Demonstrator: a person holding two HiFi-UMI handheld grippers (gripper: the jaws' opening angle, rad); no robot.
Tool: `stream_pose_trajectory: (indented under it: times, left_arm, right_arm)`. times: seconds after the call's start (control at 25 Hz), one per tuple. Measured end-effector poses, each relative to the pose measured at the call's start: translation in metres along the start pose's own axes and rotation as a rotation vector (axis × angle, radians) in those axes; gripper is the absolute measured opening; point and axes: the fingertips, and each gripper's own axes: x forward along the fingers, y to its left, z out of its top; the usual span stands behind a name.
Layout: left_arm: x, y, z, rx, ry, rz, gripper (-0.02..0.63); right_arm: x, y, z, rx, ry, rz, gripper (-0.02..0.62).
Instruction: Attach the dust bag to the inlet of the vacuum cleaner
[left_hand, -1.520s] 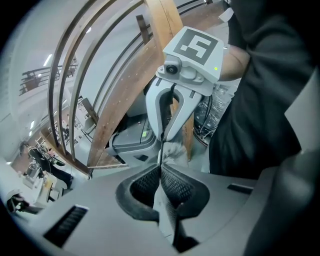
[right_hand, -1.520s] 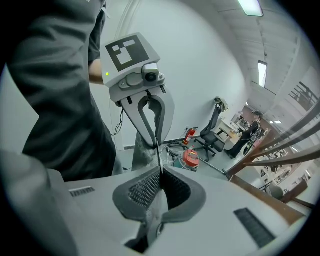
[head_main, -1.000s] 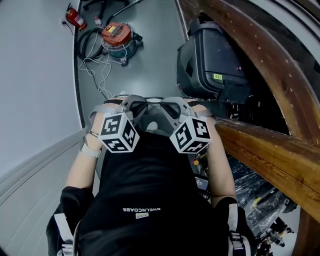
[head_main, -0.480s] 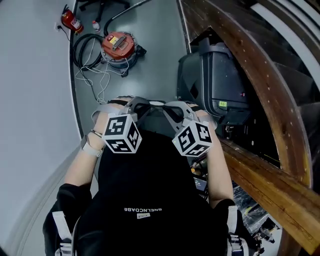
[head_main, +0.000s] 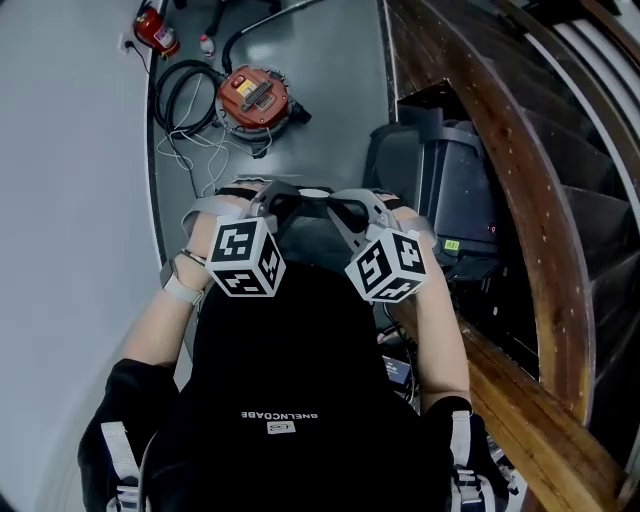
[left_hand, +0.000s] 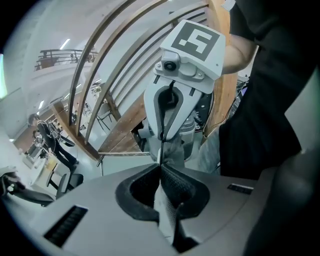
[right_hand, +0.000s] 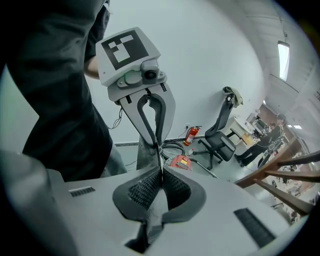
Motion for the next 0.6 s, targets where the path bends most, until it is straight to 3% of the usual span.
stream_pose_trajectory:
  times: [0.32, 0.6]
  left_arm:
    - [0.035, 0.063, -0.008, -0.122, 0.045, 0.048, 0.023]
    - [0.092, 0.105, -0.011, -0.266, 0.084, 0.153, 0.023]
  right_arm:
    - [0.033, -0.068, -0.014, -0.089, -0.033, 0.120, 0.031]
    - [0.065, -0.119, -0.053, -0.220, -0.051, 0.202, 0.031]
